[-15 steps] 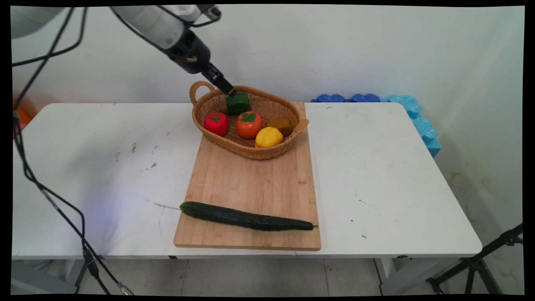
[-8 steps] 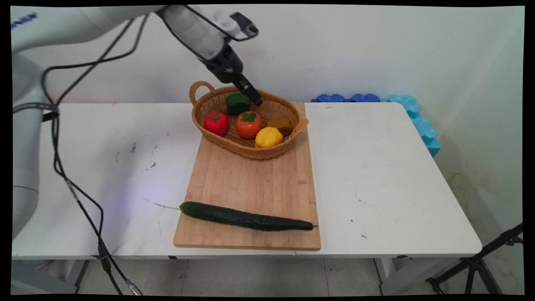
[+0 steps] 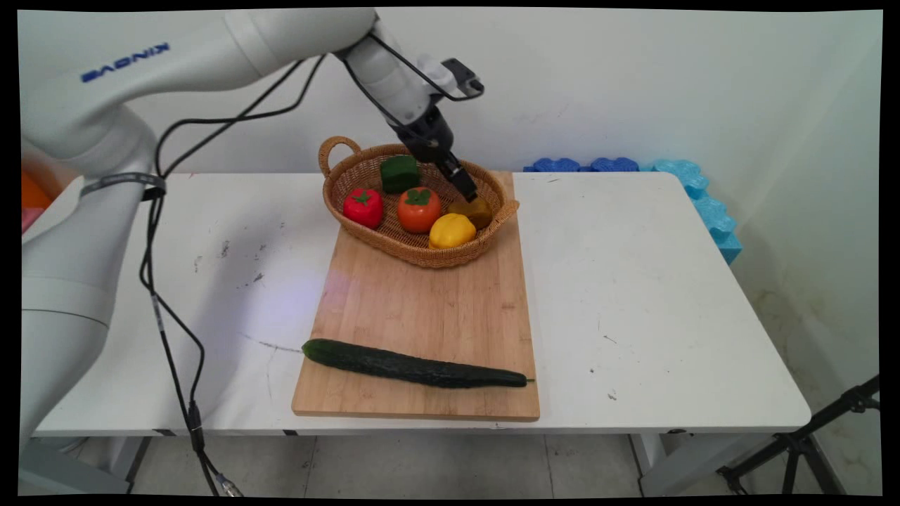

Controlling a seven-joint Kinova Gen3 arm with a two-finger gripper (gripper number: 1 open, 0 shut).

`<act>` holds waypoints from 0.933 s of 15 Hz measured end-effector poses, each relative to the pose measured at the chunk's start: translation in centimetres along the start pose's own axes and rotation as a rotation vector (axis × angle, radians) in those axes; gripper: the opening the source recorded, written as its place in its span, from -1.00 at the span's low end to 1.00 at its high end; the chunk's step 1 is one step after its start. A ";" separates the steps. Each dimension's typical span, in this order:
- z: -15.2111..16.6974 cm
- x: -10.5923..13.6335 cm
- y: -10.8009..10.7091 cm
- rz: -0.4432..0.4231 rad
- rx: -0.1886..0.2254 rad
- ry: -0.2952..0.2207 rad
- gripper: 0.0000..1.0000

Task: Pick up the potato from the vegetable basket

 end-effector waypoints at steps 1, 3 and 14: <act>0.7 0.3 0.1 0.007 -0.008 -0.005 1.00; 2.2 0.7 0.1 0.019 -0.025 -0.020 1.00; 6.0 1.4 0.1 0.069 -0.066 -0.069 -1.00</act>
